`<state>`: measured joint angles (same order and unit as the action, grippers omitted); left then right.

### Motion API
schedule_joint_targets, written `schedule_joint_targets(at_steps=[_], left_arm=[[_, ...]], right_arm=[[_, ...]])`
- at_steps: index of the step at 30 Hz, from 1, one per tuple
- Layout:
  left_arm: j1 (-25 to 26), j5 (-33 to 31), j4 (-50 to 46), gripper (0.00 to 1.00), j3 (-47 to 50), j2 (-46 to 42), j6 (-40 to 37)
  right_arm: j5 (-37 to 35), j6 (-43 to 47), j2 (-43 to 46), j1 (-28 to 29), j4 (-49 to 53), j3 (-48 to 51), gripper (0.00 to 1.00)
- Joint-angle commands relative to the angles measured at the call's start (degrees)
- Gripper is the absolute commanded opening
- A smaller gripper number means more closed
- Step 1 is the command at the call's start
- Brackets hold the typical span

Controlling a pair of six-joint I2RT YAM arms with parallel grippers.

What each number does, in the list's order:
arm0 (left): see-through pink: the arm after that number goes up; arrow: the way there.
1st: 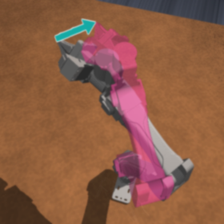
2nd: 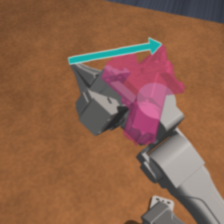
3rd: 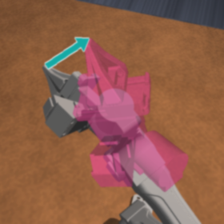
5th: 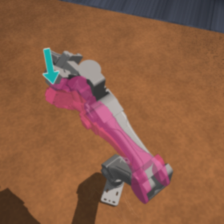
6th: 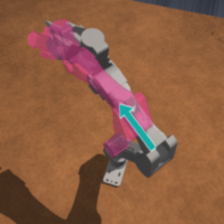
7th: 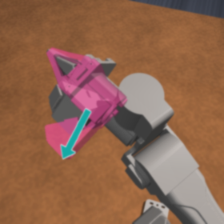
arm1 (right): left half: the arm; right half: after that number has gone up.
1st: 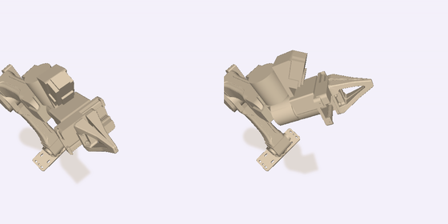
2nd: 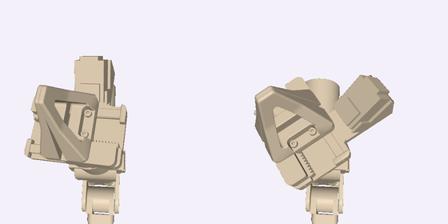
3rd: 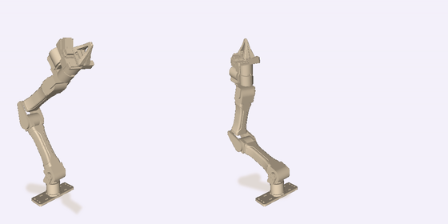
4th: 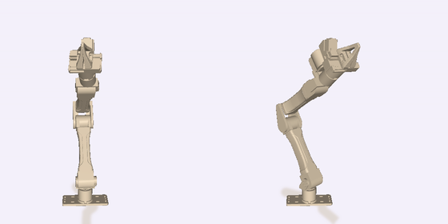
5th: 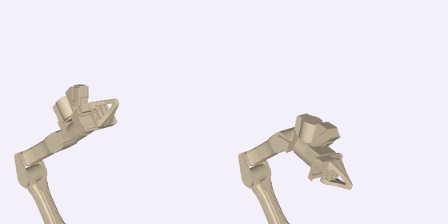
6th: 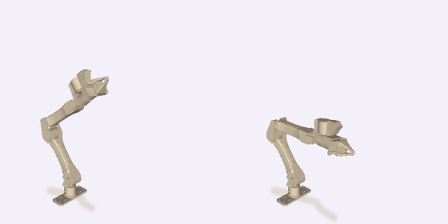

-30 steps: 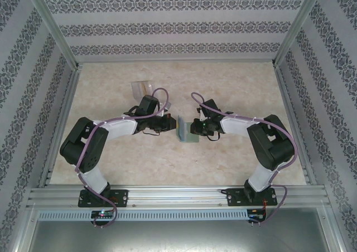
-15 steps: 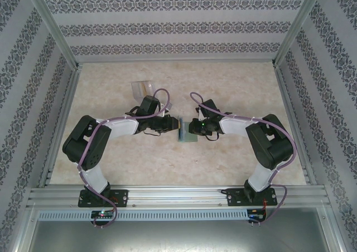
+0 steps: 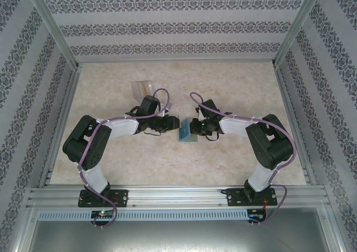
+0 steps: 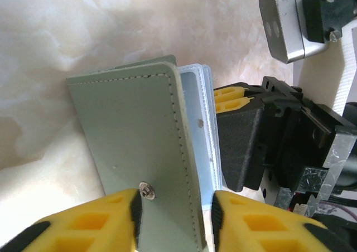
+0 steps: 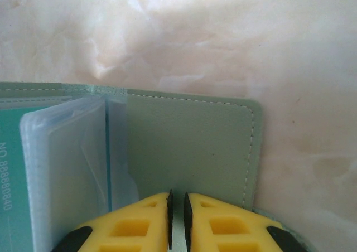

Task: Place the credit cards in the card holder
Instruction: Turn over the card slot at the card holder.

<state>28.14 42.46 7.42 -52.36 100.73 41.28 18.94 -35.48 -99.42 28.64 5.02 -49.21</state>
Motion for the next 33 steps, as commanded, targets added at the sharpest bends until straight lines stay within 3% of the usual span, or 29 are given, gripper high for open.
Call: schedule_joint_targets(at_steps=[1, 5, 12, 19, 25, 33], left_arm=[[0.60, 0.42, 2.73, 0.44, 0.32, -0.23, 0.58], [0.60, 0.01, 1.67, 0.52, 0.07, -0.20, 0.32], [0.60, -3.72, -8.24, 0.51, -2.94, 1.63, -3.42], [0.63, -5.37, -9.02, 0.30, -2.32, 1.24, -3.41], [0.60, -4.35, -9.15, 0.15, -3.36, 2.61, -4.12], [0.60, -4.14, -8.20, 0.04, -2.94, 3.02, -3.38]], right_arm=[[-0.21, 0.13, -2.54, 1.49, 3.78, 1.22, 0.18], [-0.31, 0.14, -2.57, 1.50, 3.88, 1.14, 0.18], [-0.76, 0.15, -2.11, 1.67, 4.36, 1.24, 0.19], [-1.81, 2.81, 0.97, 1.59, 8.06, -0.02, 0.40], [-4.37, 6.49, 9.22, -0.90, 15.10, 1.21, 0.42], [-5.93, 4.46, 19.30, -1.56, 18.10, 1.53, 0.45]])
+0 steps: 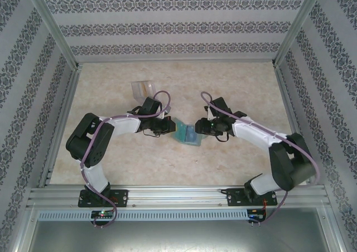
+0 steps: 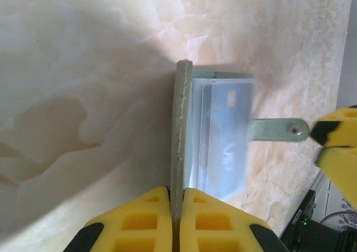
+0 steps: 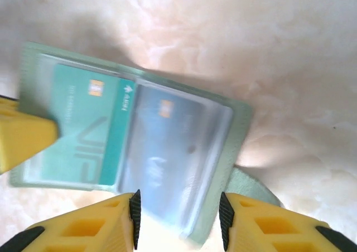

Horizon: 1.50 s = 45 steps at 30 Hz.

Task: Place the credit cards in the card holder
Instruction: Turn over the card slot at the card holder, then flip over the card slot in the card holder.

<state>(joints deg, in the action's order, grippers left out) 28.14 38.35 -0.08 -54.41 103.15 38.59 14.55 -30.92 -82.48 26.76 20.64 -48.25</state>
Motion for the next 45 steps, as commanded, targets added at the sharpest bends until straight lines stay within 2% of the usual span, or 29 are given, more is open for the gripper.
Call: schedule_joint_targets(at_steps=[1, 6, 13, 17, 20, 25, 38, 45], left_arm=[[0.60, -0.03, -0.78, 0.03, -0.95, 0.62, -0.76], [0.61, -0.03, -0.54, 0.03, -0.11, 0.38, -0.47], [0.61, -0.41, -1.35, 0.06, 0.16, -0.15, -0.83], [0.60, -0.81, -2.17, 0.20, 0.52, -0.07, -1.15], [0.62, -1.56, -2.42, 0.38, 1.00, -0.49, -1.30], [0.59, -2.22, -3.20, 0.46, 0.87, -0.92, -1.93], [0.53, -0.84, -2.63, 0.35, 0.44, 0.12, -1.88], [0.51, -0.29, -2.03, 0.22, 0.68, 0.17, -1.51]], right_arm=[[-1.64, -0.64, 2.90, 0.37, 2.36, 0.47, 0.45], [-1.81, -2.27, 2.12, 1.83, 1.37, 0.36, 0.46], [-1.92, -4.65, -3.70, 5.43, -0.25, -1.59, 0.46], [-3.91, -6.05, -6.34, 5.91, 0.96, -3.12, 0.44], [-4.26, -6.83, -6.63, 5.91, 1.40, -3.45, 0.45], [-3.42, -8.04, -7.14, 5.83, 1.06, -3.33, 0.45], [-1.69, -10.04, -9.45, 5.73, -1.36, -2.65, 0.45], [-0.99, -10.46, -10.47, 5.50, -3.14, -1.90, 0.38]])
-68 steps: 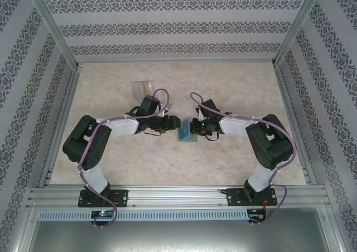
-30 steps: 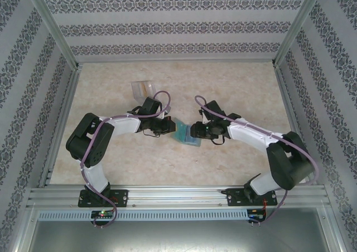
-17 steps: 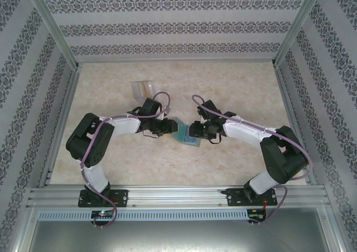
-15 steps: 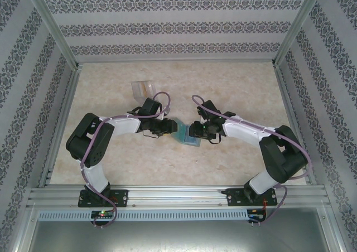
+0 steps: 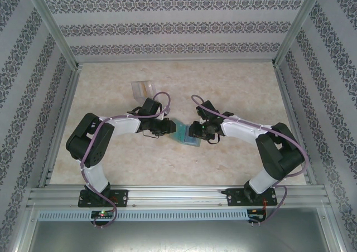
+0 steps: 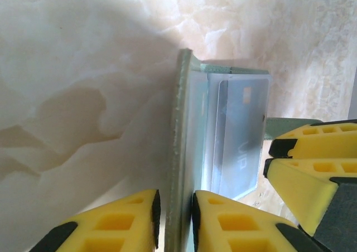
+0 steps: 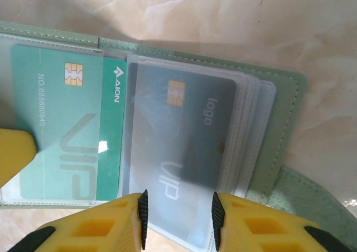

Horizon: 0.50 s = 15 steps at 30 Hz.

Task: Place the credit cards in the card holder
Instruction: Flip over the card slot in the card holder.

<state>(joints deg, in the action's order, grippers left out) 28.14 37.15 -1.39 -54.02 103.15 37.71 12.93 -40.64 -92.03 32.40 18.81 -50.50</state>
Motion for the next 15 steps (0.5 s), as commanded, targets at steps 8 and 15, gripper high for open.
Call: schedule_joint_targets(at_steps=[8, 15], left_arm=[[0.51, 0.64, -0.77, 0.17, 0.49, 0.03, -0.56], [0.56, 0.91, -0.56, 0.16, 0.58, 0.21, -0.18]], right_arm=[[-1.09, -0.84, 1.52, -0.54, -0.71, 1.95, 0.45], [0.53, -1.07, 1.31, -0.77, -2.61, 3.22, 0.40]])
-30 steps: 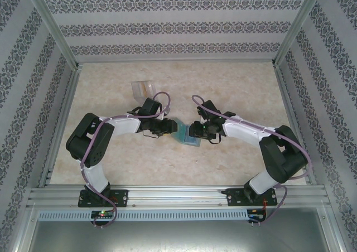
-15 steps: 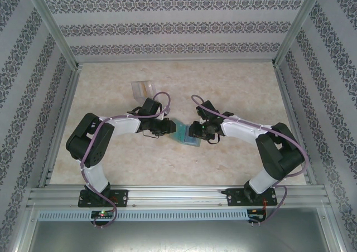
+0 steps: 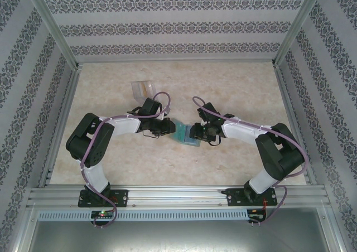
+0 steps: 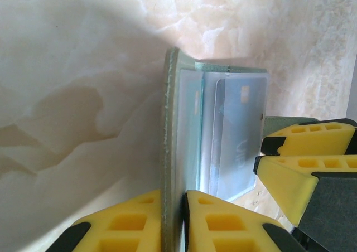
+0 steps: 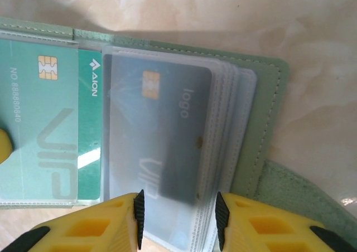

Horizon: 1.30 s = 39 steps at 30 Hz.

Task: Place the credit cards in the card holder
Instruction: Flip over the card slot in the card holder.

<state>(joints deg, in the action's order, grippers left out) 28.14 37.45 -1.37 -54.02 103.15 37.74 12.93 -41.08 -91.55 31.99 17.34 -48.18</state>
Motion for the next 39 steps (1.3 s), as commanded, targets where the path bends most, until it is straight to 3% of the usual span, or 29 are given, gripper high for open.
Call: schedule_joint_targets(at_steps=[1, 7, 33, 36, 39], left_arm=[[0.59, 0.61, -0.58, 0.16, 0.54, 0.21, -0.21], [0.53, 0.78, -0.25, 0.16, 0.82, 0.29, 0.04], [0.43, 1.92, 2.57, 0.18, 2.29, 0.68, 1.85], [0.30, 2.14, 2.77, 0.25, 2.40, 0.65, 2.22], [-1.27, 5.27, 5.38, 0.45, 3.26, -0.06, 4.49]], right_arm=[[0.74, -0.75, 0.76, -0.26, -1.33, 0.83, 0.39], [1.26, -0.76, -0.01, -0.08, -2.16, 0.37, 0.33], [11.85, -7.62, 1.80, -1.49, -18.58, 4.68, 0.38], [12.75, -8.10, 1.56, -1.49, -19.81, 4.50, 0.38], [13.25, -8.60, 1.03, -1.15, -20.94, 4.28, 0.38]])
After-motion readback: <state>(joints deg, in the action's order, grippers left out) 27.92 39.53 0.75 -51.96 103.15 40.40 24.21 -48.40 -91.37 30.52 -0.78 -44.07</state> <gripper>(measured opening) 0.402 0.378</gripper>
